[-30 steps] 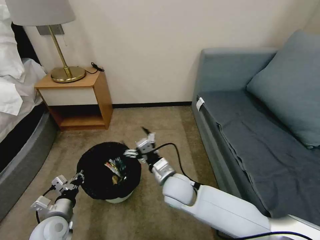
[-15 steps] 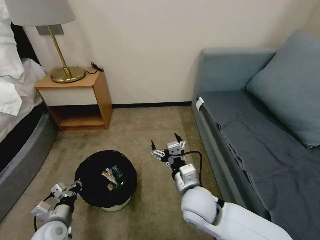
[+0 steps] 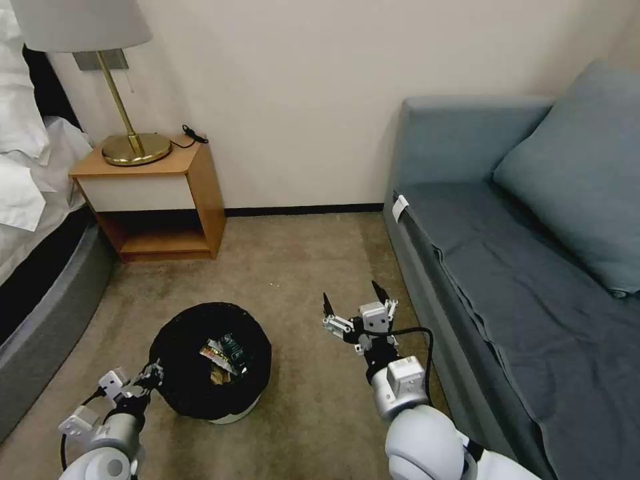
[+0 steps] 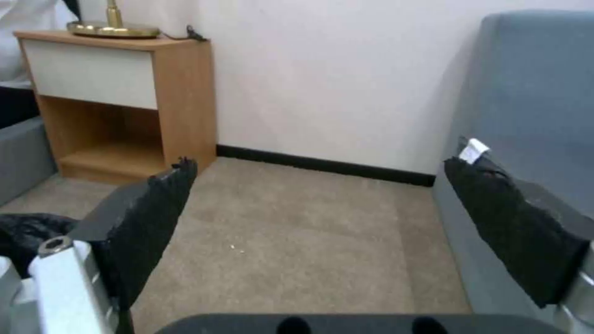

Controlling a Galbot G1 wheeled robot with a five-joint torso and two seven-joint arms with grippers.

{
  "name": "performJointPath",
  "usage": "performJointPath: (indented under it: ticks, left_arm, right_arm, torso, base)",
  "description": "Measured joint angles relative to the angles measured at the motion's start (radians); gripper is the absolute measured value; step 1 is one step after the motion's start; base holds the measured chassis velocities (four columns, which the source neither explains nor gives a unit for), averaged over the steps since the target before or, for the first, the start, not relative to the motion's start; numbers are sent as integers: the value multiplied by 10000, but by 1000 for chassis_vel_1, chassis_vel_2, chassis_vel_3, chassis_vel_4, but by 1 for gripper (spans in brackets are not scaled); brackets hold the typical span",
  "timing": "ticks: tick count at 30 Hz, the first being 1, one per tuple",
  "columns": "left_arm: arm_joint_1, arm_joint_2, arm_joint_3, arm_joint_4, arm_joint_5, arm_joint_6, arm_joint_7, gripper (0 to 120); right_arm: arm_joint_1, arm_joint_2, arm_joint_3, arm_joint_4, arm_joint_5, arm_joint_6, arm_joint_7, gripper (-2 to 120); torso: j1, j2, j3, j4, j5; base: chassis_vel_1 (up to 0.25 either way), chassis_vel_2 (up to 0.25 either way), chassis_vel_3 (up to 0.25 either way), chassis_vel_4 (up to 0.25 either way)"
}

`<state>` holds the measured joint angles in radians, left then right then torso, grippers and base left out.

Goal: Pick up the trash bin, then pick up the garbage on the floor and place it into the trash bin.

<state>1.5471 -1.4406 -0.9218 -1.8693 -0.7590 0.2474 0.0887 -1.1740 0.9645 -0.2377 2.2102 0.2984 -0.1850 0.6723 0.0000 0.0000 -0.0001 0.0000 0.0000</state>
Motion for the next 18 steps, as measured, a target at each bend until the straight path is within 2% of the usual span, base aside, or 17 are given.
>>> performJointPath:
  ticks: [2,4,6,8,9,11,12,13,15,16,18]
  left_arm:
    - [171,-17,-94,-451,547,-175,382,52]
    - [248,-27,-127,-629,741,-203,482,56]
    - [463,-77,-172,-1132,1196,-238,641,66]
    - [623,-186,-242,-1518,2182,-714,1070,76]
    - [623,-186,-242,-1518,2182,-714,1070,76]
    - [751,-330,-269,-1789,3495,-1752,1723,84]
    - [781,-394,-271,-1865,3947,-2185,1800,90]
    - [798,-513,-262,-1983,4580,-2908,1824,94]
    - [800,-548,-250,-2020,4716,-3081,1805,95]
    - [852,-701,-164,-2264,5232,-3640,1606,99]
    - [892,-749,-102,-2356,5392,-3787,1519,100]
  right_arm:
    - [-296,-7,207,86,-142,46,-90,100]
    - [-386,-11,268,110,-174,80,-115,100]
    - [-585,-56,451,183,-206,162,-137,100]
    - [-802,-103,695,306,-220,189,-139,100]
    - [-802,-103,695,306,-220,189,-139,100]
    - [-1104,-59,1068,373,-409,231,-171,100]
    - [-1244,-20,1216,398,-525,267,-197,100]
    - [-1516,69,1465,438,-738,349,-267,100]
    - [-1607,99,1544,454,-814,381,-300,100]
    - [-2040,270,1930,537,-1256,574,-498,100]
    - [-2263,347,2109,569,-1478,704,-641,100]
  torso:
    - [0,0,0,-1,0]
    - [0,0,0,-2,2]
    - [0,0,0,1,0]
    - [0,0,0,1,2]
    - [0,0,0,1,2]
    - [0,0,0,0,0]
    - [0,0,0,0,2]
    - [0,-1,0,1,1]
    - [0,0,1,1,1]
    - [0,0,0,0,0]
    - [0,0,0,-1,3]
  base:
    - [0,0,0,0]
    - [0,0,0,0]
    - [0,0,0,0]
    - [0,0,0,0]
    - [0,0,0,0]
    - [0,0,0,0]
    - [0,0,0,0]
    - [0,0,0,0]
    - [0,0,0,0]
    - [0,0,0,0]
    - [0,0,0,0]
